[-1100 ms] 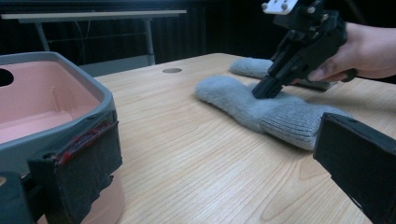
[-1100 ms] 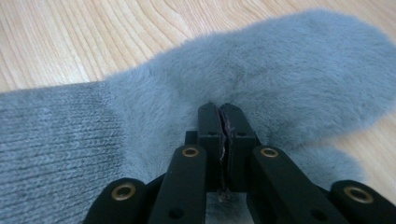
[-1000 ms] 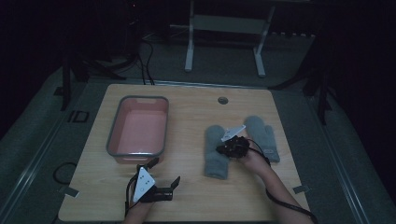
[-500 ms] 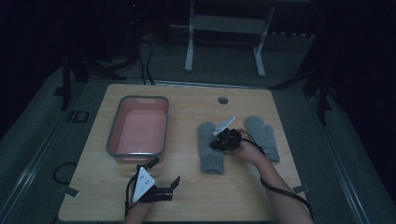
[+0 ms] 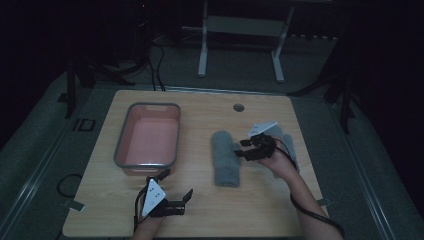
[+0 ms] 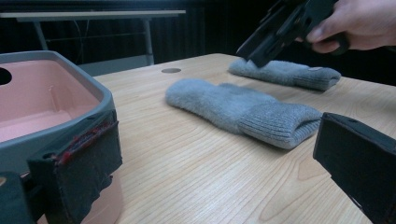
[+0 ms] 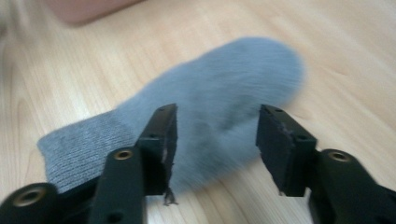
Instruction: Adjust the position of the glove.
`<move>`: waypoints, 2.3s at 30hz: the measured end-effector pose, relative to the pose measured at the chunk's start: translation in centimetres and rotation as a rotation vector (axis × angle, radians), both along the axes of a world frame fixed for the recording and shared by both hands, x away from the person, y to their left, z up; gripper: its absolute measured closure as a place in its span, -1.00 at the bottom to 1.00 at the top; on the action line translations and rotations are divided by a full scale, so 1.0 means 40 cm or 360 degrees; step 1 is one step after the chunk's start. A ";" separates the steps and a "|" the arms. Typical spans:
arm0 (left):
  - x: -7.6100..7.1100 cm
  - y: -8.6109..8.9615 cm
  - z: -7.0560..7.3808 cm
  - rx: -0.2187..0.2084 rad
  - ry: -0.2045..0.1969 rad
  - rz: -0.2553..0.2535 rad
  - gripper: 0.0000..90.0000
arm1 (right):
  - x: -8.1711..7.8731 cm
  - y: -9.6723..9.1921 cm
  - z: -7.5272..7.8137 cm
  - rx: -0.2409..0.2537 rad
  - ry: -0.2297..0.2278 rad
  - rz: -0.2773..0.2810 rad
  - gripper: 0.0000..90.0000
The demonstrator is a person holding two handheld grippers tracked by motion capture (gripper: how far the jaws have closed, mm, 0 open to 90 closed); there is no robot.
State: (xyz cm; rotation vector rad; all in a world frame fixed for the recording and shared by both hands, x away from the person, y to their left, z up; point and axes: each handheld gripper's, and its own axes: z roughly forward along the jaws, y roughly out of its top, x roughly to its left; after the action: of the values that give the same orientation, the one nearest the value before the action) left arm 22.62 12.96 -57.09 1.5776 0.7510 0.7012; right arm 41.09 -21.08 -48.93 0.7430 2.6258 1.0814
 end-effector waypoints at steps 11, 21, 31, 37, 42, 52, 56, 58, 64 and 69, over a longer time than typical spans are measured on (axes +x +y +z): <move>0.000 0.000 0.000 0.0008 0.0005 0.0007 -0.97 | -0.010 -0.193 0.057 0.0057 -0.0122 -0.0689 -0.07; 0.000 0.000 0.000 0.0007 0.0004 0.0008 -0.97 | 0.021 -0.261 -0.010 -0.0065 -0.0084 -0.1021 0.00; 0.000 -0.001 0.000 0.0005 0.0004 0.0008 -0.97 | 0.012 -0.264 -0.123 -0.0092 0.0012 -0.1147 -0.02; 0.000 0.000 0.001 0.0006 0.0008 0.0007 -0.97 | 0.012 -0.255 -0.132 -0.0141 -0.0009 -0.1131 0.21; 0.001 -0.001 0.001 0.0008 0.0007 0.0008 -0.97 | 0.009 -0.248 -0.134 -0.0099 -0.0003 -0.1152 0.60; 0.001 0.000 0.001 0.0001 0.0012 0.0011 -0.97 | -0.028 -0.229 -0.082 0.0064 0.0034 -0.1376 0.83; 0.001 0.000 0.001 0.0001 0.0013 0.0013 -0.97 | -0.047 -0.200 -0.054 0.0098 0.0018 -0.1414 0.84; 0.001 0.000 0.001 0.0002 0.0013 0.0012 -0.97 | -0.056 -0.185 -0.036 0.0120 0.0004 -0.1423 0.84; 0.000 -0.001 0.001 0.0004 0.0012 0.0010 -0.97 | -0.083 -0.121 0.016 0.0161 -0.0048 -0.1414 0.84; 0.000 0.000 0.001 0.0006 0.0012 0.0011 -0.97 | -0.089 -0.077 0.024 0.0212 0.0009 -0.1377 0.84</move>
State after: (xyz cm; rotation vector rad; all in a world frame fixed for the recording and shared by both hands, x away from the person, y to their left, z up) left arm 22.64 12.95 -57.06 1.5826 0.7614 0.7020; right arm 37.52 -24.16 -47.97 1.6755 1.8649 0.9514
